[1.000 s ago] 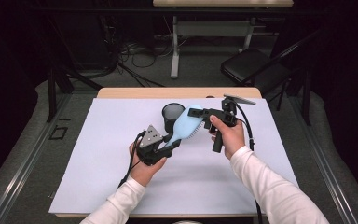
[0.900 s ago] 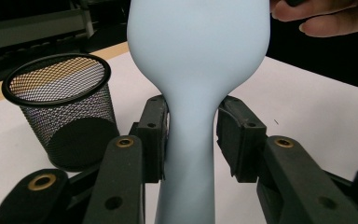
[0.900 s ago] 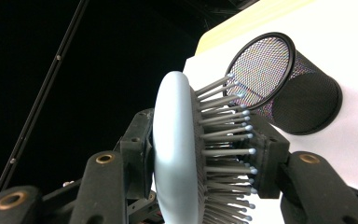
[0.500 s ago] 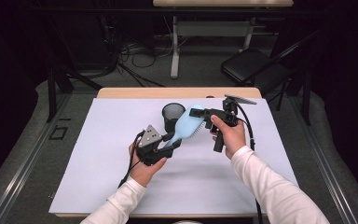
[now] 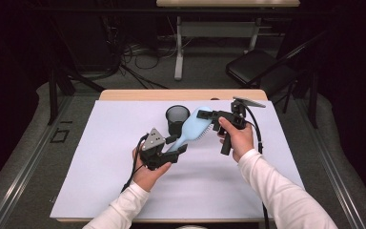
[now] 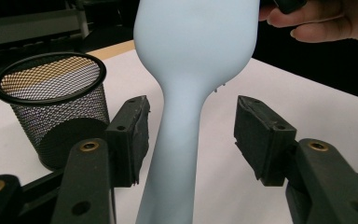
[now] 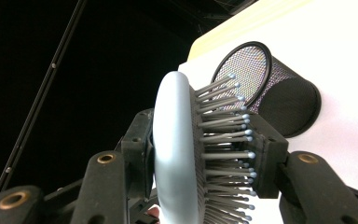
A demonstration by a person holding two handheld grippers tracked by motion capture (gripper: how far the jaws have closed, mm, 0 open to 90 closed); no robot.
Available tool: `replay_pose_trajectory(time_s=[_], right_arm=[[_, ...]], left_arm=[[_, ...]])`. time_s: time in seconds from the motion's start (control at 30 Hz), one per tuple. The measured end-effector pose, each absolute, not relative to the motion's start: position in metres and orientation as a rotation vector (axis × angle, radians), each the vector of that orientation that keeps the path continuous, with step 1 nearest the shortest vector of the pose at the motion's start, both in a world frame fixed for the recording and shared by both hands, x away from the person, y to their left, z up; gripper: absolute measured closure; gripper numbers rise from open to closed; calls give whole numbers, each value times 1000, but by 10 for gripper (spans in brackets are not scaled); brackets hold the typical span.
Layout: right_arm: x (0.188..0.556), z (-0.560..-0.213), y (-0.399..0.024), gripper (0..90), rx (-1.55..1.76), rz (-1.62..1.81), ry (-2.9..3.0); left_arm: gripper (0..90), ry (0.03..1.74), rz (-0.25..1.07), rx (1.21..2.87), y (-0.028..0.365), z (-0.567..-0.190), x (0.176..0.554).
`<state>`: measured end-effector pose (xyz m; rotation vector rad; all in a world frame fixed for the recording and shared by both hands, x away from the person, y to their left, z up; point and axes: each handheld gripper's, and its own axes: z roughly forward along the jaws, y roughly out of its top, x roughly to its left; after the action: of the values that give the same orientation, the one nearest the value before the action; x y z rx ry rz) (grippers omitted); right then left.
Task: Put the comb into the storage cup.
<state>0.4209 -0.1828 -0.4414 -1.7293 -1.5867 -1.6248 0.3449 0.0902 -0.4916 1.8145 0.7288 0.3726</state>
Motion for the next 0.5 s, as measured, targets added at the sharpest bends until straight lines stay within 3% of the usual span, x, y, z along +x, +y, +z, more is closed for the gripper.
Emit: replay_pose_trajectory(time_s=[0.5], right_arm=[[421,-442,-189,509,-1749,-1639,-1572]], left_arm=[[418,781,336,1775,99,-489,349]])
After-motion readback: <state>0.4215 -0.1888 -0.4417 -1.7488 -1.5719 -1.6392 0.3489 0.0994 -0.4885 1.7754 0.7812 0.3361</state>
